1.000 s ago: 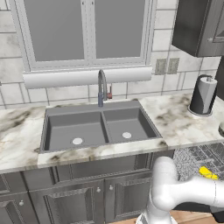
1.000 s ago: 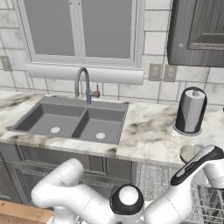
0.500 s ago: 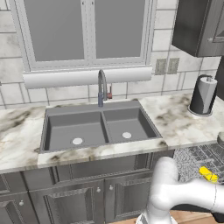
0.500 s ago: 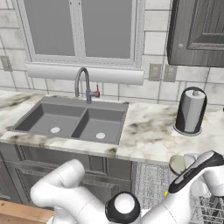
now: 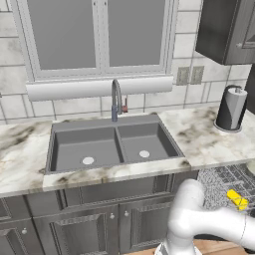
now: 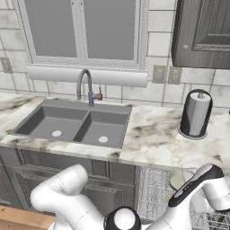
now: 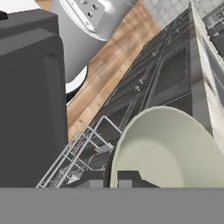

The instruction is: Pick up the cup and bowl from the counter, place them in the dishwasher, and close the dishwasher door.

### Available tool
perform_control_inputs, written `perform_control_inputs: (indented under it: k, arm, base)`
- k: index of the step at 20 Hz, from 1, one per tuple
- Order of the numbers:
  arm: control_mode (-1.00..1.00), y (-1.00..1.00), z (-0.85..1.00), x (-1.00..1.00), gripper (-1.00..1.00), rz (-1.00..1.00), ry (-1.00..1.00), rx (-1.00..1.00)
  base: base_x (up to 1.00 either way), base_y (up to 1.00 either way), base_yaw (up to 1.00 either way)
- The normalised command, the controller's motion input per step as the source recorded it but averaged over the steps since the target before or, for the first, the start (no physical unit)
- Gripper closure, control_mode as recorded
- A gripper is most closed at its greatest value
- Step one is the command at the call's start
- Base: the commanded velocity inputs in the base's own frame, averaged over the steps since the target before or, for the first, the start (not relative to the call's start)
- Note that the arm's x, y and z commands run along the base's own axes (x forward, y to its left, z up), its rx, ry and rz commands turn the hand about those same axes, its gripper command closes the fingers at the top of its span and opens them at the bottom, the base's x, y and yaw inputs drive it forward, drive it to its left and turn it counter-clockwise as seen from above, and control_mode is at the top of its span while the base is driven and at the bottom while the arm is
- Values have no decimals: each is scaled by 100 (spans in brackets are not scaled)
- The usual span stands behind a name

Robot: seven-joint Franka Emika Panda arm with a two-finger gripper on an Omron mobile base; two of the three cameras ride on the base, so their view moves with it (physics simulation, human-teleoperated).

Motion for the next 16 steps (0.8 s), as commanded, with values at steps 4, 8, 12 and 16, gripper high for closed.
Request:
perform_control_inputs:
  k: [4, 8, 12, 16]
  arm:
    - [-100, 7, -50, -23, 100, -9, -19, -10]
    - [-100, 5, -43, -14, 100, -15, -26, -9]
    - [-100, 0, -12, 0, 100, -15, -25, -2]
    - [-100, 0, -6, 17, 100, -7, -10, -1]
  base:
    - [0, 0, 0]
    - [0, 0, 0]
    - [0, 0, 0]
    - [0, 0, 0]
